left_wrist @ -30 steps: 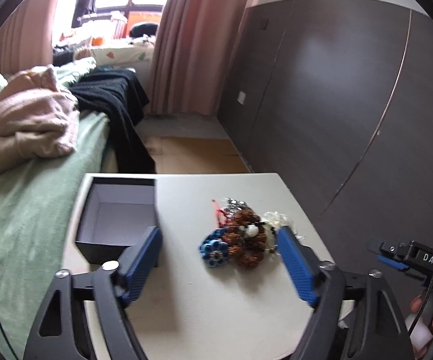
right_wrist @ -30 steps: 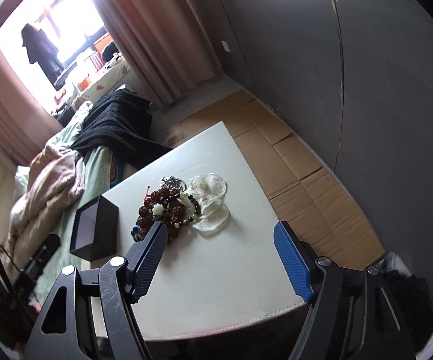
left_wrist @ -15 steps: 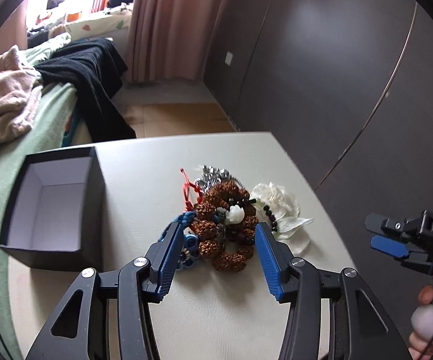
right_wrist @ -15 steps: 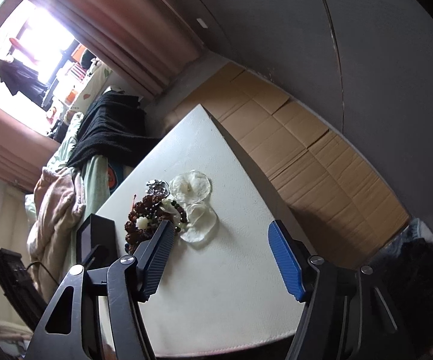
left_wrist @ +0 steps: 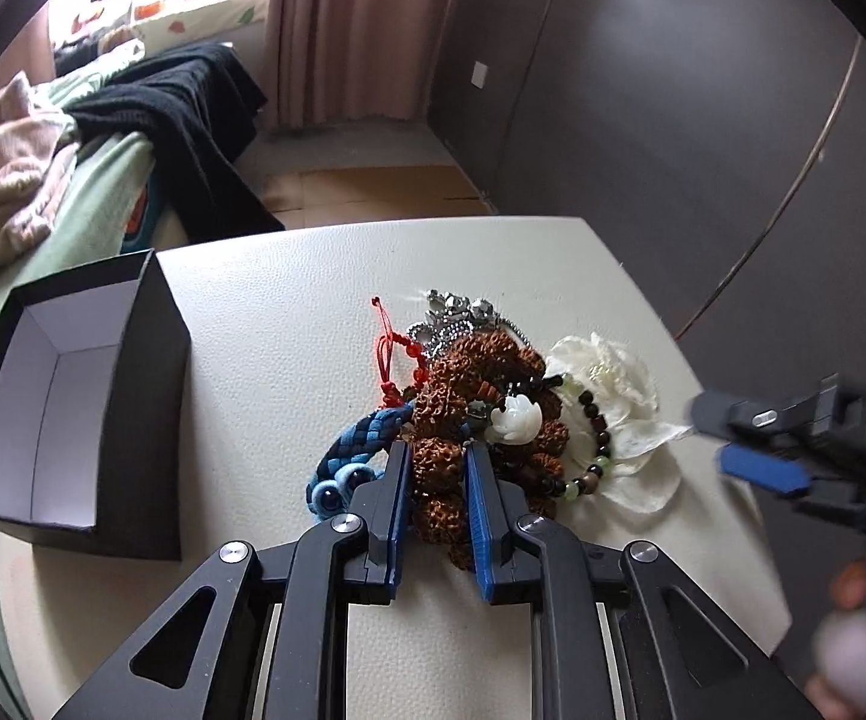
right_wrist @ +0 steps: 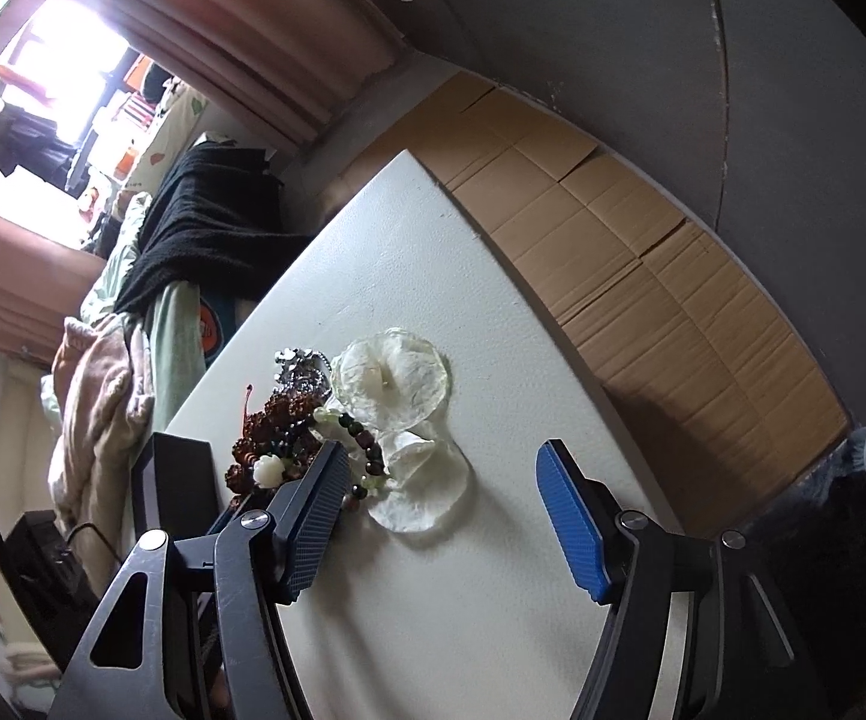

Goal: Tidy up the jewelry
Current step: 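Reach the left gripper to the brown bead bracelet and close on it, then carry the brown bead bracelet with the left gripper into the black box and release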

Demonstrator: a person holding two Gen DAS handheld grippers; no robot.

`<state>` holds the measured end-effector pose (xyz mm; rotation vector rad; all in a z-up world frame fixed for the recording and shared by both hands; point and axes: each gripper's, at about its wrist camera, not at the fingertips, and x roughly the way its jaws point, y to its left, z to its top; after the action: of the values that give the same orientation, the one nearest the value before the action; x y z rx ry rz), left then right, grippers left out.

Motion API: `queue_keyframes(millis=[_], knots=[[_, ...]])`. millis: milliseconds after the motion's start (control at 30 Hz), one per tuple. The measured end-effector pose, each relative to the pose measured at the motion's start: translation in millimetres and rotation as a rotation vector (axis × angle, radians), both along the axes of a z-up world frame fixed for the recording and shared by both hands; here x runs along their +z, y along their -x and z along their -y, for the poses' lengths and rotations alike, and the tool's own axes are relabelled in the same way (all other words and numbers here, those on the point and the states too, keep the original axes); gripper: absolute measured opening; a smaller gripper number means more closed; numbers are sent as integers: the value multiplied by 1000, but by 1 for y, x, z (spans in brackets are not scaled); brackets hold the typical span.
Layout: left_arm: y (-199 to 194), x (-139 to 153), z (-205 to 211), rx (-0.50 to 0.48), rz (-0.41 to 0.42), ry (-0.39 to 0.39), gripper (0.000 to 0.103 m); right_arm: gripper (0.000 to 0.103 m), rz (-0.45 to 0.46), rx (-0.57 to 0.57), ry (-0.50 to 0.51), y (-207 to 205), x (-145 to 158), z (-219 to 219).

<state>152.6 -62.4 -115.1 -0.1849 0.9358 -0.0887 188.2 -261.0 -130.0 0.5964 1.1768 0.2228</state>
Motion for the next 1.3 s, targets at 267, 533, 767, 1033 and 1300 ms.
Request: queue_keyframes(millis=[267, 533, 767, 1033, 1300], knots=[[14, 27, -15, 4, 76, 69, 18, 38, 50, 61, 144, -7, -6, -30], [31, 53, -32, 22, 151, 143, 18, 3, 81, 60, 83, 1, 1, -29], [50, 72, -50, 50, 213, 174, 18, 3, 218, 56, -36, 20, 39, -28], [62, 87, -76, 112, 266, 209, 18, 3, 357, 86, -217, 31, 70, -51], [70, 96, -115, 218, 311, 216, 18, 3, 422, 179, -328, 37, 85, -97]])
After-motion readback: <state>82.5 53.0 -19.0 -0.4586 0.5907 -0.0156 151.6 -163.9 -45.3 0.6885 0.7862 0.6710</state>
